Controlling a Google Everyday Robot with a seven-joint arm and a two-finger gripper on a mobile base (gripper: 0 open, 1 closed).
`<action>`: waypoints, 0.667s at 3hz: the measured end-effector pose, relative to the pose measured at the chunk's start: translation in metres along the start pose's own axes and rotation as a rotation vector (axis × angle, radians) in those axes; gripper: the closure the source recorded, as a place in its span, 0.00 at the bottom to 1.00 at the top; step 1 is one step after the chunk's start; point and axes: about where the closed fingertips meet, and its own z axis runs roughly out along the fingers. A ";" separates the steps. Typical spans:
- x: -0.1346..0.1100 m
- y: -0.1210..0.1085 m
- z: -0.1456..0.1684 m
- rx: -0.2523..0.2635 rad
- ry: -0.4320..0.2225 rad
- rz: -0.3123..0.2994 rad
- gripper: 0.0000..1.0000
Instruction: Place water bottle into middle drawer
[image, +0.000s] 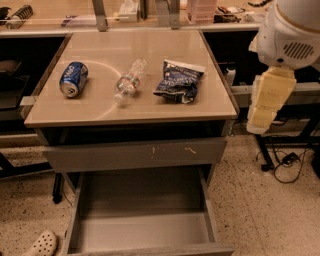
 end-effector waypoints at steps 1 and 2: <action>-0.037 -0.036 0.015 -0.018 0.042 -0.030 0.00; -0.079 -0.068 0.032 -0.015 0.065 -0.078 0.00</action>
Offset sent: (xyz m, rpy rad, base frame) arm 0.1194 0.0887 -0.0103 -0.1717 0.1298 0.1019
